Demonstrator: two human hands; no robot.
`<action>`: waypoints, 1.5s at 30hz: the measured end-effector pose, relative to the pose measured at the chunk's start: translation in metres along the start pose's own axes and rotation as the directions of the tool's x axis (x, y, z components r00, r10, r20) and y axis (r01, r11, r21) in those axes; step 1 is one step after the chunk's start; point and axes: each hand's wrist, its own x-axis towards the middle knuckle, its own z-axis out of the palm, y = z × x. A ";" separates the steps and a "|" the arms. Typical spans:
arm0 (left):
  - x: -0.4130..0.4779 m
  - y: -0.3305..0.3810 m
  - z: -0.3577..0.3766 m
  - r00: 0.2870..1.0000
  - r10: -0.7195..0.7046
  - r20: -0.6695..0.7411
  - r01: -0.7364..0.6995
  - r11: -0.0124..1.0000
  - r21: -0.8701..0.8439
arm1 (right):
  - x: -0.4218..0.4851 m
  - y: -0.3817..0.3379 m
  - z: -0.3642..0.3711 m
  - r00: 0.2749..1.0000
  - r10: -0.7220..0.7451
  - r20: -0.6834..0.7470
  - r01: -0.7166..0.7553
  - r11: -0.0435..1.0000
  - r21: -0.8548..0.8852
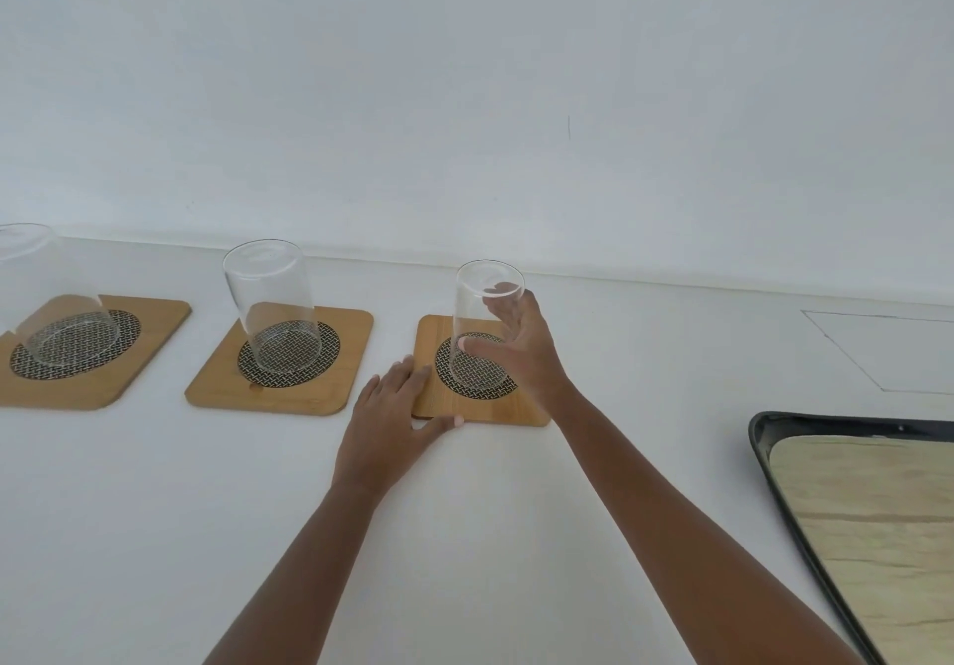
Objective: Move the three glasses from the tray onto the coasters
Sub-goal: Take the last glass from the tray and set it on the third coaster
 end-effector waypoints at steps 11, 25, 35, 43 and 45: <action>-0.002 0.003 -0.001 1.000 -0.029 -0.011 0.029 0.999 -0.029 | -0.001 0.001 0.001 1.000 -0.011 0.007 0.011 0.999 0.032; -0.018 0.008 0.001 0.998 -0.038 -0.057 0.045 0.989 0.142 | -0.094 0.023 -0.004 0.954 -0.101 -0.282 0.029 0.968 -0.249; -0.063 0.012 -0.004 0.996 -0.060 -0.070 0.075 0.966 0.246 | -0.156 0.016 0.001 0.975 -0.036 -0.221 -0.096 0.824 -0.558; -0.104 0.006 -0.014 0.999 -0.034 0.005 0.031 0.958 0.284 | -0.185 0.005 0.014 0.983 0.015 -0.183 -0.131 0.753 -0.645; -0.112 0.003 -0.017 1.000 -0.022 0.015 0.017 0.957 0.291 | -0.192 0.004 0.020 0.983 0.018 -0.185 -0.138 0.740 -0.659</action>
